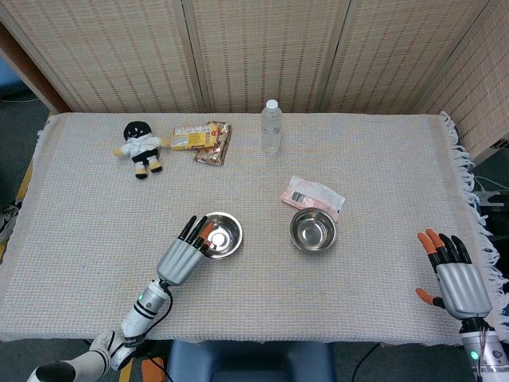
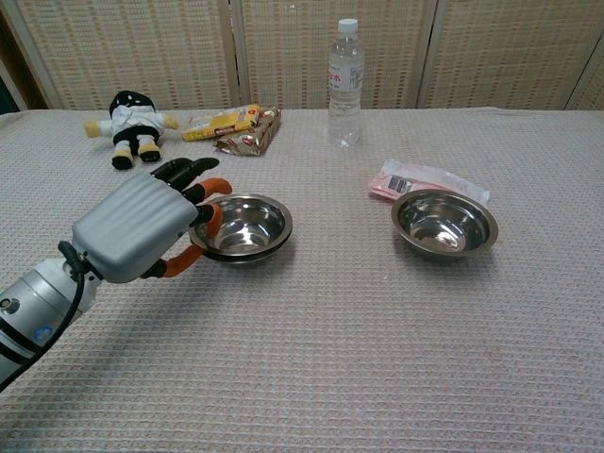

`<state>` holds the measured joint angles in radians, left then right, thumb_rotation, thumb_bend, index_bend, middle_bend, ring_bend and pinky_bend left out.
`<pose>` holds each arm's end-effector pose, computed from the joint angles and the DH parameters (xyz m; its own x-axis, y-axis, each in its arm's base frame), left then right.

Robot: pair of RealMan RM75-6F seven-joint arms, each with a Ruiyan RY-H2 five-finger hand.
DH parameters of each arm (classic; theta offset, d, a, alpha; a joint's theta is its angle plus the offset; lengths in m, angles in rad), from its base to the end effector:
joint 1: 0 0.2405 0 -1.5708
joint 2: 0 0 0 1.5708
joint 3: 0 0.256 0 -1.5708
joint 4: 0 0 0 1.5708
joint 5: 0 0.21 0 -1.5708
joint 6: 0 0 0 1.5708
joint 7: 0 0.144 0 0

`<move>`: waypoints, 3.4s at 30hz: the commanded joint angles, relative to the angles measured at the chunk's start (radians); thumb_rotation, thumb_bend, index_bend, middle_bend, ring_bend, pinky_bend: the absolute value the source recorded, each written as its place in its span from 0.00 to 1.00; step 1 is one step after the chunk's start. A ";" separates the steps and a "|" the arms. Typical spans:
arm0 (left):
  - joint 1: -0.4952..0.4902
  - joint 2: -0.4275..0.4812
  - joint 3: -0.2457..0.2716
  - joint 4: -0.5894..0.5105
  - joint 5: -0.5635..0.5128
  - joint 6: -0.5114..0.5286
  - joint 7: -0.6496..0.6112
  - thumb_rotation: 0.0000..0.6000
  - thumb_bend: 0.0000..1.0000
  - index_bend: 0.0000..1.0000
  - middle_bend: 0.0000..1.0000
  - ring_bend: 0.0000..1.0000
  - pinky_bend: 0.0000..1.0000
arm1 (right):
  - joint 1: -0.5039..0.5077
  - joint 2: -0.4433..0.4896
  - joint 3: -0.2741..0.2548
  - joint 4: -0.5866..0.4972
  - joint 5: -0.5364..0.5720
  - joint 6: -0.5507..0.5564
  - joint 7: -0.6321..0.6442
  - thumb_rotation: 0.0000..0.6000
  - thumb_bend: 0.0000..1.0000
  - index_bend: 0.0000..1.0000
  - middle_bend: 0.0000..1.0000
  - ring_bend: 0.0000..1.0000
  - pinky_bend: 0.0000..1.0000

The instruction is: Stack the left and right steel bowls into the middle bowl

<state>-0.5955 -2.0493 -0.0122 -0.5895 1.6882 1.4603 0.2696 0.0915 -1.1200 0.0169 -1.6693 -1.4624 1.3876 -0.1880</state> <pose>-0.1861 0.2998 -0.0818 0.6224 -0.3363 0.7068 0.5137 -0.5058 -0.6930 -0.3107 -0.1739 0.1378 0.5055 -0.1360 0.8521 -0.8604 -0.0048 0.5096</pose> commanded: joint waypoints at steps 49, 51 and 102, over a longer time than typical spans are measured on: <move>0.402 0.570 0.013 -0.642 -0.150 0.167 -0.073 1.00 0.43 0.00 0.06 0.00 0.11 | 0.381 -0.656 0.142 0.510 0.074 -0.283 -0.274 1.00 0.24 0.51 0.00 0.00 0.00; 0.402 0.572 0.010 -0.642 -0.147 0.163 -0.075 1.00 0.43 0.00 0.06 0.00 0.11 | 0.385 -0.665 0.140 0.525 0.059 -0.264 -0.254 1.00 0.26 0.58 0.00 0.00 0.00; 0.437 0.646 -0.036 -0.717 -0.132 0.135 -0.109 1.00 0.44 0.00 0.07 0.00 0.11 | 0.651 -0.743 0.222 0.246 0.193 -0.330 -0.425 1.00 0.15 0.00 0.00 0.00 0.00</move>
<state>-0.1604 -1.4082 -0.0493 -1.3021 1.5543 1.5942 0.1630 0.7890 -1.9250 0.2702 -1.3486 -1.2526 0.9960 -0.5881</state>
